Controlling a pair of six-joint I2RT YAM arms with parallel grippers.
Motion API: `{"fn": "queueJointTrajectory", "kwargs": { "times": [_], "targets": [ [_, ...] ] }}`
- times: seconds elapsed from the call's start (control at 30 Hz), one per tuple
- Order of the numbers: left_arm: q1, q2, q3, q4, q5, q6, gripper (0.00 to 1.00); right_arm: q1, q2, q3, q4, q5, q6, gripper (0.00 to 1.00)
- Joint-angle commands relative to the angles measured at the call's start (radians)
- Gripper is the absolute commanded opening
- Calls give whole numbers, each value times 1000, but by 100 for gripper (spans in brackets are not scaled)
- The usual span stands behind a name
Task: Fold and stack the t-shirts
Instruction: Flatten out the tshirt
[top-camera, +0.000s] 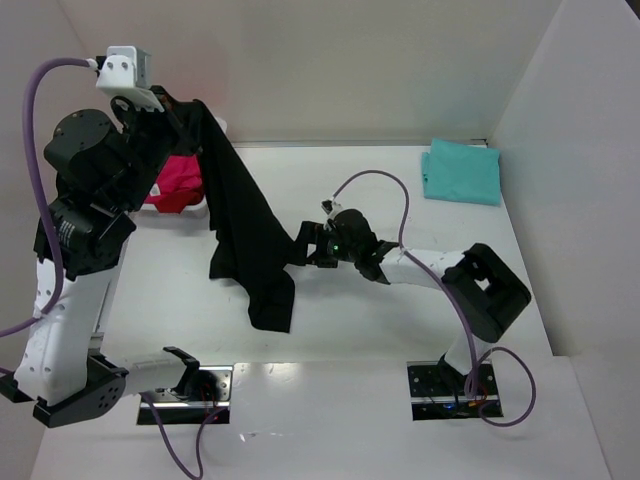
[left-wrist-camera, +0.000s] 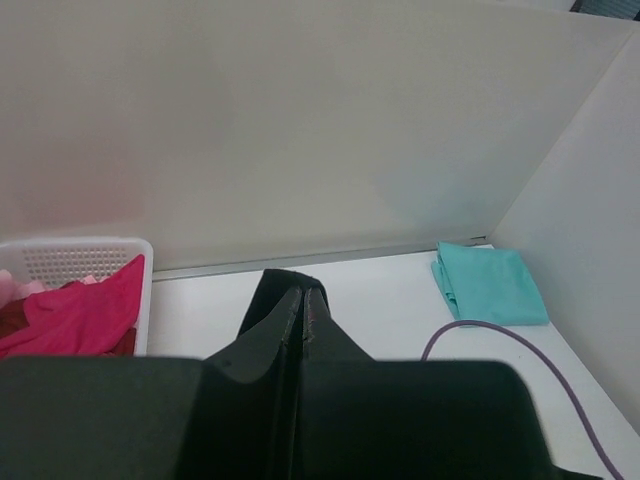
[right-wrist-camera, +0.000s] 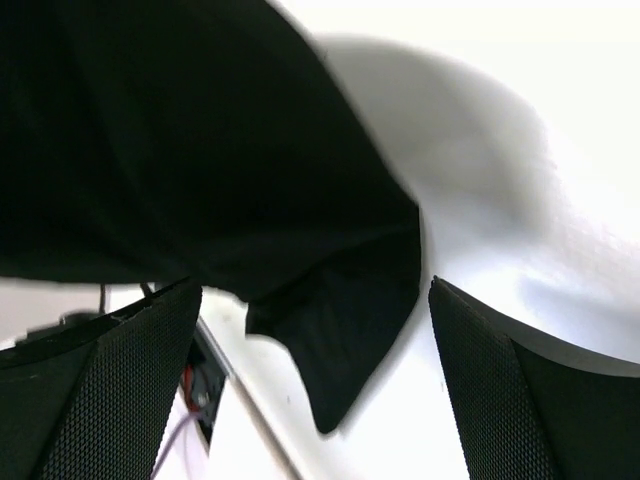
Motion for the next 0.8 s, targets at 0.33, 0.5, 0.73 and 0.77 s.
{"fn": "queueJointTrajectory", "kwargs": {
  "times": [0.33,0.5,0.73,0.77],
  "targets": [
    [-1,-72,-30,82,68,-59,0,46,166,130,356,173,87,65],
    [-1,-94,-39,73,68,-59,0,46,128,208,308,251,92,0],
    [-1,-124,-50,73,31,-59,0,46,91,227,218,306,40,0],
    [-1,-125,-60,73,31,-59,0,46,70,198,218,306,40,0]
  ]
}}
